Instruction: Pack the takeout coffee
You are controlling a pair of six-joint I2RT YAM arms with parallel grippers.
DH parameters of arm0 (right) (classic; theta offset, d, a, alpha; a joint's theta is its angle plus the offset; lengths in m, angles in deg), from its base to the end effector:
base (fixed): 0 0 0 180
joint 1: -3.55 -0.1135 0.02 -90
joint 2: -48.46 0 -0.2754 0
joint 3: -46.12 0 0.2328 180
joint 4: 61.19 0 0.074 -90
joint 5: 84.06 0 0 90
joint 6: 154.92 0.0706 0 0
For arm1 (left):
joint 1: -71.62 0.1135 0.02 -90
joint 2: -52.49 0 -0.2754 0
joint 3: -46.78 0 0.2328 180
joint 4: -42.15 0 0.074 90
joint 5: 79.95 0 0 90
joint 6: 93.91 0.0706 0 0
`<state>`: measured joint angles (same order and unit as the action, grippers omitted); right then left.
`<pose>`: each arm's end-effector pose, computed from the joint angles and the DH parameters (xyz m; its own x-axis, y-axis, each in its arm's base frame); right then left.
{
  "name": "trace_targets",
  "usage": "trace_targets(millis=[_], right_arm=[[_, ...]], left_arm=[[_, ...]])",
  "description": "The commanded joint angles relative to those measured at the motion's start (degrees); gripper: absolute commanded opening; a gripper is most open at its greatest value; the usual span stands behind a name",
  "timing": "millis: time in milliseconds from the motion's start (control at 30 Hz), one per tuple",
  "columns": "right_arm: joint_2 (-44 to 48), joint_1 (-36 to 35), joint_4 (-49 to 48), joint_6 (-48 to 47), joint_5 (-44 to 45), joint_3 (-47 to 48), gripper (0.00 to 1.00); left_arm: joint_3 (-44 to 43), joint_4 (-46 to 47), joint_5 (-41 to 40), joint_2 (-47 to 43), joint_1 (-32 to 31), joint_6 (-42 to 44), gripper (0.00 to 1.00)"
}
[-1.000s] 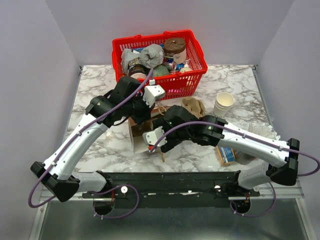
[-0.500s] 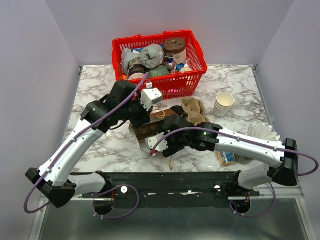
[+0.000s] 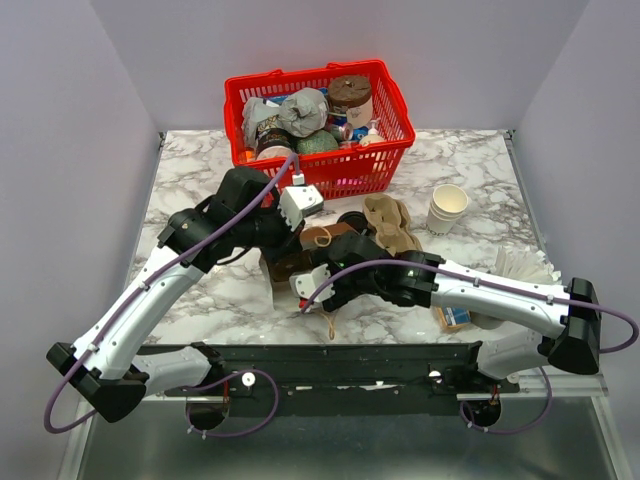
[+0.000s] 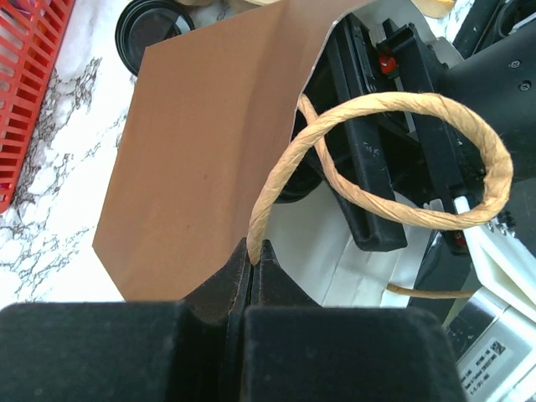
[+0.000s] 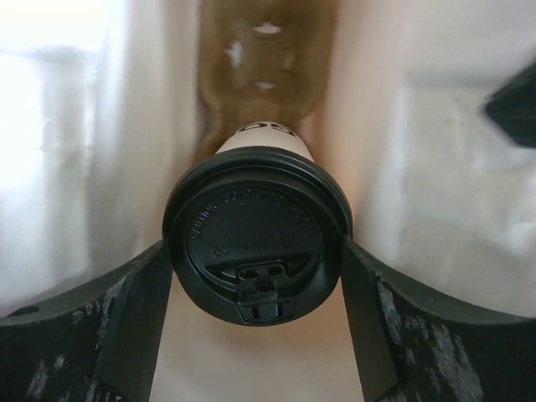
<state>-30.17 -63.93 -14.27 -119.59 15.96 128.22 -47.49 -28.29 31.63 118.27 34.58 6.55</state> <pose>0.1271 0.2745 0.2989 0.5503 -0.7703 -0.3222 -0.7130 -0.2327 -0.6615 0.1564 -0.1505 0.3824 -0.3834 0.5008 -0.7760 0.8624 0.4948 -0.1068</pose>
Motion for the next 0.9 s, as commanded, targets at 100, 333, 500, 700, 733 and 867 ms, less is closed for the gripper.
trace_targets(millis=[100, 333, 500, 700, 733, 867], right_arm=[[-1.35, 0.07, -3.78, -3.68, 5.01, 1.75, 0.34], [-2.32, 0.07, -3.16, -2.02, 3.69, 3.42, 0.34], [-2.49, 0.07, -5.0, -2.28, 5.27, 3.16, 0.34], [-0.91, 0.07, -5.88, -1.75, 6.24, 3.6, 0.32], [-0.91, 0.07, -5.88, -1.66, 6.5, 3.51, 0.32], [-1.09, 0.77, -6.49, -1.49, 7.2, 2.63, 0.25]], left_arm=[[-0.47, 0.31, -2.15, -0.04, 0.03, -2.37, 0.0], [0.22, 0.4, -3.57, 0.23, -0.05, -3.34, 0.0], [2.07, 0.66, -3.65, -0.83, 0.03, -3.16, 0.0], [5.24, 1.19, -4.97, -2.5, 0.03, -1.5, 0.0], [5.59, 1.28, -4.97, -2.76, 0.03, -1.49, 0.0], [6.03, 1.37, -5.06, -2.94, -0.05, -0.88, 0.0]])
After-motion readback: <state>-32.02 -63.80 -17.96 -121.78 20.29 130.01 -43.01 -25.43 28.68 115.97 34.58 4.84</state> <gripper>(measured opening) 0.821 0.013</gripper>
